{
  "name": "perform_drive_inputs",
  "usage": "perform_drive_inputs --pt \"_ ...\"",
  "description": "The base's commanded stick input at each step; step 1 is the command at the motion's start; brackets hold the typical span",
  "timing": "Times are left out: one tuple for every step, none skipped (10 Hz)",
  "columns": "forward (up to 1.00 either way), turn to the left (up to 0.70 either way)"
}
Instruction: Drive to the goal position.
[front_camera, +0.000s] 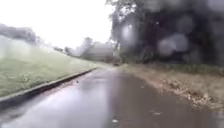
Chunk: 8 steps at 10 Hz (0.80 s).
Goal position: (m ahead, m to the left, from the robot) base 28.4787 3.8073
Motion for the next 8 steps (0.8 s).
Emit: perform_drive_inputs --pt "1.0 0.0" --pt "1.0 0.0" --pt "0.8 0.0" --pt "0.09 0.0" --pt "0.0 0.0" --pt "0.0 0.0" --pt "0.0 0.0" --pt "0.0 0.0"
